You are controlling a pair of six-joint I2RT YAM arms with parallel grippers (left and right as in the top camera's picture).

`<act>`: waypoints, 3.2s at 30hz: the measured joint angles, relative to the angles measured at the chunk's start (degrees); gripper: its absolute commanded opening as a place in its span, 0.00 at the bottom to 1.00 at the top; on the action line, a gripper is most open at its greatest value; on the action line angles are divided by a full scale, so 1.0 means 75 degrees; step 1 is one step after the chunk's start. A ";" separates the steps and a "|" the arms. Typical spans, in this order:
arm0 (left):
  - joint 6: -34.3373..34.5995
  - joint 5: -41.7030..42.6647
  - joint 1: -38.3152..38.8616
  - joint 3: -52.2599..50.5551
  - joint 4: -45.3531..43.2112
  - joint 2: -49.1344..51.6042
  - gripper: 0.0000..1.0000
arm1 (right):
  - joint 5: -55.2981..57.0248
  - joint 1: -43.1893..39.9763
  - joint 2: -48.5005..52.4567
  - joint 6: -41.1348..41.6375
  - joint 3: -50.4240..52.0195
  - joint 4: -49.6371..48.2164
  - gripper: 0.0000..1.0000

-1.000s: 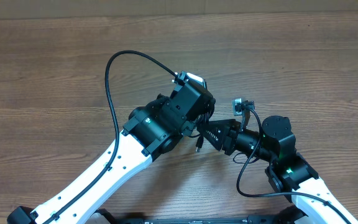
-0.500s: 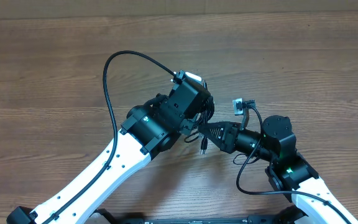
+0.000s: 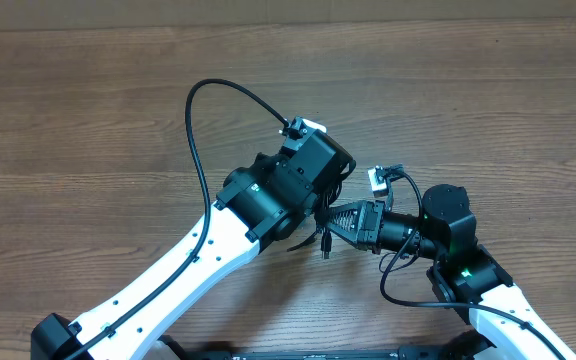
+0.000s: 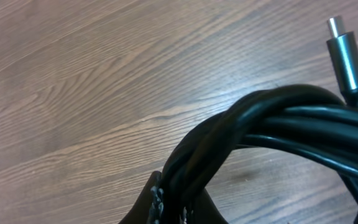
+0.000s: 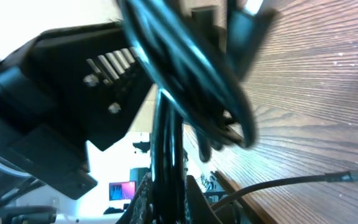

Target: Untangle cables

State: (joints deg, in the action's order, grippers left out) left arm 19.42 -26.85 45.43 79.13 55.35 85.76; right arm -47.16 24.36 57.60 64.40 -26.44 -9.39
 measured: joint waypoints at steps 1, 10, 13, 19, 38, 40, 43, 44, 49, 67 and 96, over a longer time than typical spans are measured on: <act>0.0160 -0.0105 0.0020 -0.0003 0.0000 0.0006 0.04 | 0.0117 0.0000 0.0000 0.0003 -0.0012 0.0146 0.04; 0.1265 -0.0233 0.0044 -0.0003 -0.0096 0.0070 0.04 | 0.0548 0.0003 0.0000 0.0326 -0.0070 -0.0286 0.04; 0.1416 -0.0192 0.0038 -0.0003 -0.0082 0.0070 0.04 | 0.0536 0.0003 0.0000 0.0915 -0.0070 -0.0458 0.04; 0.1553 -0.0020 0.0032 -0.0003 -0.0140 0.0070 0.04 | 0.0746 0.0009 0.0000 0.1451 -0.0070 -0.0460 0.04; 0.0286 0.4074 -0.0227 -0.0003 -0.1084 0.0119 0.04 | 0.4383 0.0119 0.0877 0.0350 -0.0070 -0.0822 0.04; -0.0140 0.4523 -0.0245 -0.0003 -0.1227 0.0140 0.04 | 0.4520 0.0119 0.1119 0.0309 -0.0067 -0.1035 0.04; -0.0705 0.5088 -0.0370 -0.0003 -0.1381 0.0157 0.04 | 0.4645 0.0117 0.1387 0.0256 -0.0067 -0.1338 0.04; -0.0854 0.5243 -0.0396 -0.0003 -0.1425 0.0172 0.04 | 0.4695 0.0117 0.1425 0.0239 -0.0067 -0.1364 0.06; -0.1274 0.5700 -0.0428 -0.0003 -0.1524 0.0216 0.04 | 0.4919 0.0122 0.1472 -0.0085 -0.0061 -0.1329 0.36; -0.0842 0.5849 -0.2407 -0.0003 -0.1268 0.0219 0.04 | 0.4261 0.0114 0.0519 -0.0399 -0.0029 -0.1553 0.86; -0.2731 0.7443 -0.2736 -0.0003 -0.1113 0.0219 0.04 | 0.2745 0.0108 0.0256 -0.2547 -0.0032 0.0918 0.26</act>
State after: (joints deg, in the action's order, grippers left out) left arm -1.06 28.97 24.91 79.11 47.00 87.39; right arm -26.57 25.17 59.53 45.30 -26.68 -2.50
